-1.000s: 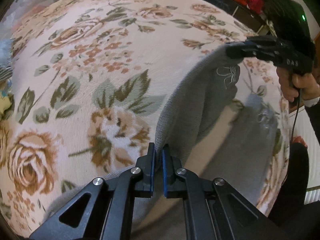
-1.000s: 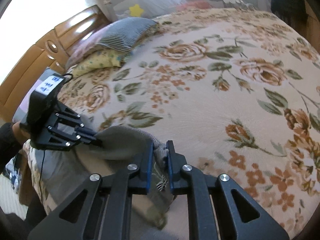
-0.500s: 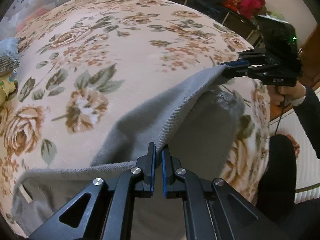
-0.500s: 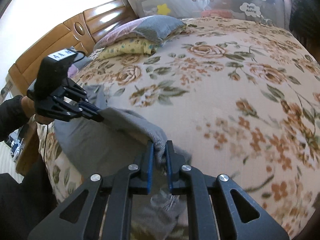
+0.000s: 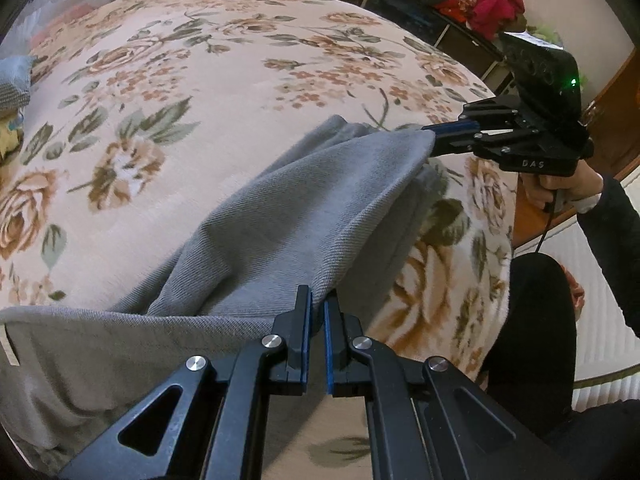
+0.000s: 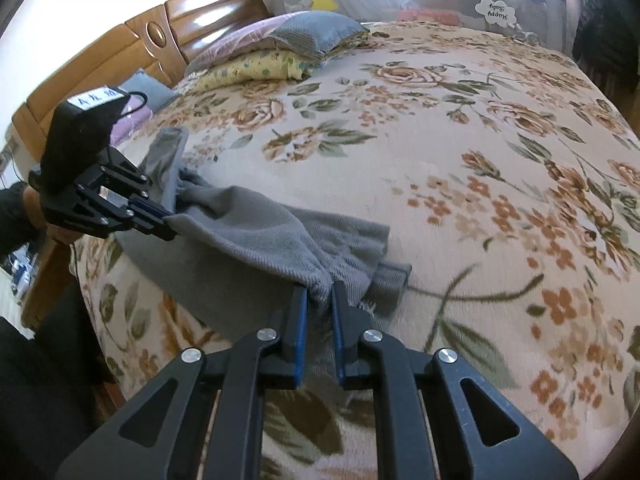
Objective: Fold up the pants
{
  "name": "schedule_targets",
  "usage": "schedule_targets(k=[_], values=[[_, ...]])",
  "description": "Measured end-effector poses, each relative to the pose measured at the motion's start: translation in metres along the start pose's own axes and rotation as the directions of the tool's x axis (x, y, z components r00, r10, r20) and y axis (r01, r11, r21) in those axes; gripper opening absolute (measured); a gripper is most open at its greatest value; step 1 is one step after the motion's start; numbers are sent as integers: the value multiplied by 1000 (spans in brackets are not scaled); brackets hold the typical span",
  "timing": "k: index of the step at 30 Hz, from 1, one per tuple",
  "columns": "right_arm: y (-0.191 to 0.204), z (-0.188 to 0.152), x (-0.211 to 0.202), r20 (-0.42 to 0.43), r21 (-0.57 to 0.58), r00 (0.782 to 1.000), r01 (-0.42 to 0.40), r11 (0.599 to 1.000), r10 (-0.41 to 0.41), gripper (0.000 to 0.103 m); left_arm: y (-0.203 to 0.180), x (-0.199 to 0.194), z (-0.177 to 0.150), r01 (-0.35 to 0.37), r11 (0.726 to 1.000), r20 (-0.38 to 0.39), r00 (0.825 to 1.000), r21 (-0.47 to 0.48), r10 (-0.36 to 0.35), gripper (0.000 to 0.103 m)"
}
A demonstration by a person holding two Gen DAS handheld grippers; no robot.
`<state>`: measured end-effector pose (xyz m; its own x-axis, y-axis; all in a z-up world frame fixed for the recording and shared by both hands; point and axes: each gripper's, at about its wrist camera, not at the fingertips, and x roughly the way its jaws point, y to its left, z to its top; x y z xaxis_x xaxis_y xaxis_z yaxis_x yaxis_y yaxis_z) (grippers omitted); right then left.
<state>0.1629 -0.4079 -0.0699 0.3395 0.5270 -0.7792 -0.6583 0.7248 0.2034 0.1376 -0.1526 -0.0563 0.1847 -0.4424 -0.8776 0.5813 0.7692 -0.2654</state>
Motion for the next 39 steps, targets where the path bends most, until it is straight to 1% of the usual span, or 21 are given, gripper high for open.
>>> schedule_targets(k=[4,7,9,12,15,21,22,23,24,26,27,30,31,32,33,34,35,36,37,39], values=[[7,-9,-4,-20,-26,999,36,999,-36,12,-9,3,-7,-10,1000,0,1000,6,10,3],[14,-14,-14,-6,-51,997,75,996,-75,12,-14,5,-11,-24,1000,11,1000,9,24,4],[19,-15,-17,-4,-67,995,100,993,-101,12,-15,7,-12,-19,1000,11,1000,0,19,4],[22,-21,-9,-50,-96,987,146,985,-151,12,-15,13,-13,-20,1000,7,1000,-10,20,4],[16,-29,-1,-73,-72,984,155,985,-160,12,-16,19,-14,-25,1000,6,1000,-18,25,4],[12,-34,-3,-65,-47,979,190,981,-193,12,-15,24,-13,-34,999,22,999,-33,34,4],[12,-35,-2,-67,-54,973,216,975,-220,11,-14,26,-12,-39,998,21,999,-40,39,4],[11,-36,0,-81,-55,966,241,969,-245,6,-13,28,-12,-31,998,17,999,-48,32,4],[9,-37,2,-94,-43,967,235,971,-238,6,-12,30,-13,-29,998,12,999,-52,30,4],[7,-40,3,-97,7,976,197,980,-195,6,-10,36,-16,-32,998,-1,999,-57,32,4],[7,-41,3,-99,19,977,191,981,-189,6,-10,38,-17,-26,998,-8,1000,-59,25,4],[10,-41,3,-107,62,977,190,980,-183,10,-8,39,-20,-23,997,-13,1000,-67,23,6],[11,-40,1,-105,69,976,201,977,-193,13,-9,38,-20,-23,997,-9,1000,-69,23,8],[13,-40,0,-103,76,975,204,976,-196,15,-9,36,-20,-23,997,-7,1000,-72,23,10],[14,-41,-1,-102,83,977,196,977,-187,19,-9,33,-20,-15,997,-5,1000,-76,15,14],[17,-41,-3,-97,88,977,197,976,-189,29,-9,31,-20,-11,997,-1,1000,-76,11,19],[20,-41,-6,-89,90,977,201,976,-193,42,-9,28,-21,-17,997,7,1000,-74,17,23],[22,-42,-8,-79,91,978,198,976,-191,46,-10,23,-23,-26,997,14,1000,-70,27,29],[25,-42,-11,-68,92,980,191,977,-185,47,-9,20,-24,-30,997,21,999,-68,32,34],[32,-41,-15,-53,104,985,171,980,-166,47,-6,9,-27,-36,997,39,998,-74,39,39]])
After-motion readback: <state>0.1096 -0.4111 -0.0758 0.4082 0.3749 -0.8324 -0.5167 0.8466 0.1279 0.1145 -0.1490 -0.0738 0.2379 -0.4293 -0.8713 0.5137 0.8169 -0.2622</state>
